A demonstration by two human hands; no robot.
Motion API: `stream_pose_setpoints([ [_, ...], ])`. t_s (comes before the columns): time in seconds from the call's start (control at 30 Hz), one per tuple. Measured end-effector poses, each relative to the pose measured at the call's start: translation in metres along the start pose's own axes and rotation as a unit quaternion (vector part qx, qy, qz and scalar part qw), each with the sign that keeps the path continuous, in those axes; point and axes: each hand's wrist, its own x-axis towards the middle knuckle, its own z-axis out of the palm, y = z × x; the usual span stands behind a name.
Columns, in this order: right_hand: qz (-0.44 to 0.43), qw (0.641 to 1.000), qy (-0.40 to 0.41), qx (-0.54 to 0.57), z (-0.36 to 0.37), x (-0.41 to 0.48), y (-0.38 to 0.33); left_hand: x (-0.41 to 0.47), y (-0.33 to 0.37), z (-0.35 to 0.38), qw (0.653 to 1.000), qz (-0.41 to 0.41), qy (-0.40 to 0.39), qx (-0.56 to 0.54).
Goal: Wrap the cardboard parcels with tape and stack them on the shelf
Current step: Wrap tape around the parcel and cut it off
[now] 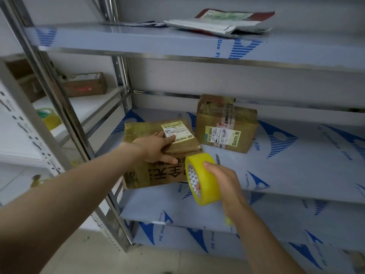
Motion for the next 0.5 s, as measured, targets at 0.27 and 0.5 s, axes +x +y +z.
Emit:
stream_pose_setpoints([
  [0.27,-0.146,0.98,-0.133,0.005,0.008,-0.034,-0.094,-0.018,-0.015,-0.067,0.983,0.067,-0.06,-0.161],
  [0.5,-0.109,0.993,-0.032,0.011,0.057,0.013,-0.147,0.002,-0.01,-0.084,0.989,0.015,0.144,-0.04],
])
